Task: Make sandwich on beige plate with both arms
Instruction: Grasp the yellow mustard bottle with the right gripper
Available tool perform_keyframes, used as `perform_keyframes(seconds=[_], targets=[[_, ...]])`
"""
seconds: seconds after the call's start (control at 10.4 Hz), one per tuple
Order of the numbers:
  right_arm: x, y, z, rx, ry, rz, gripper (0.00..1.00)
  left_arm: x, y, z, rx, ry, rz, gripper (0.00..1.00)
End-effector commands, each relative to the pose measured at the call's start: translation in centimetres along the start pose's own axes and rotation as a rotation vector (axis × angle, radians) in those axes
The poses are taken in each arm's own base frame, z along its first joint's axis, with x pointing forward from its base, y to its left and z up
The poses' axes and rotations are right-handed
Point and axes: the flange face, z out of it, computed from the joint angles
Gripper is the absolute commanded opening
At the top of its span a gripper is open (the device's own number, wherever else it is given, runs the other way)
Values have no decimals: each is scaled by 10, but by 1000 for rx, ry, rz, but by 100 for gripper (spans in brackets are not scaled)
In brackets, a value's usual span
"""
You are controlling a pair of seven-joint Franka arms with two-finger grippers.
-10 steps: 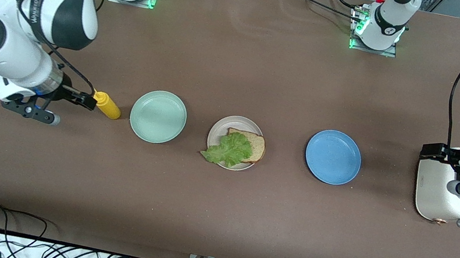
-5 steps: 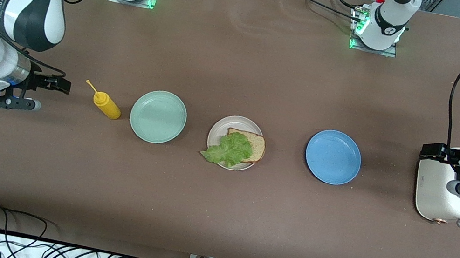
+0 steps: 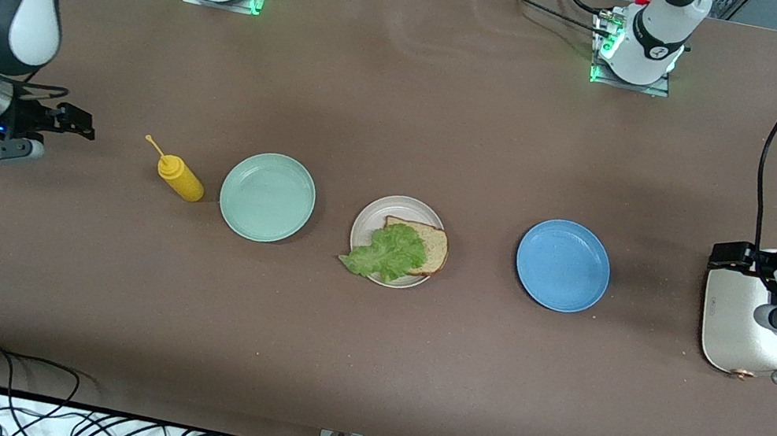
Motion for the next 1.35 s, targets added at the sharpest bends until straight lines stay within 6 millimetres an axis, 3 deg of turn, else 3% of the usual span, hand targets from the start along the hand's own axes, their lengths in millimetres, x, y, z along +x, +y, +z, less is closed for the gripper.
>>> perform_keyframes(seconds=[0.0, 0.77, 0.96, 1.06, 1.25], targets=[[-19, 34, 11, 70, 66, -119, 100, -2, -1, -1, 32, -8, 19, 100], [-78, 75, 113, 407, 445, -539, 100, -1, 1, -2, 33, -7, 24, 100], [-72, 68, 160, 536, 640, -668, 100, -1, 1, -2, 33, -7, 22, 100], [-73, 73, 178, 539, 703, -651, 100, -1, 1, -1, 33, -8, 22, 100], [-62, 68, 195, 510, 845, -726, 100, -1, 1, -1, 33, -8, 22, 100]])
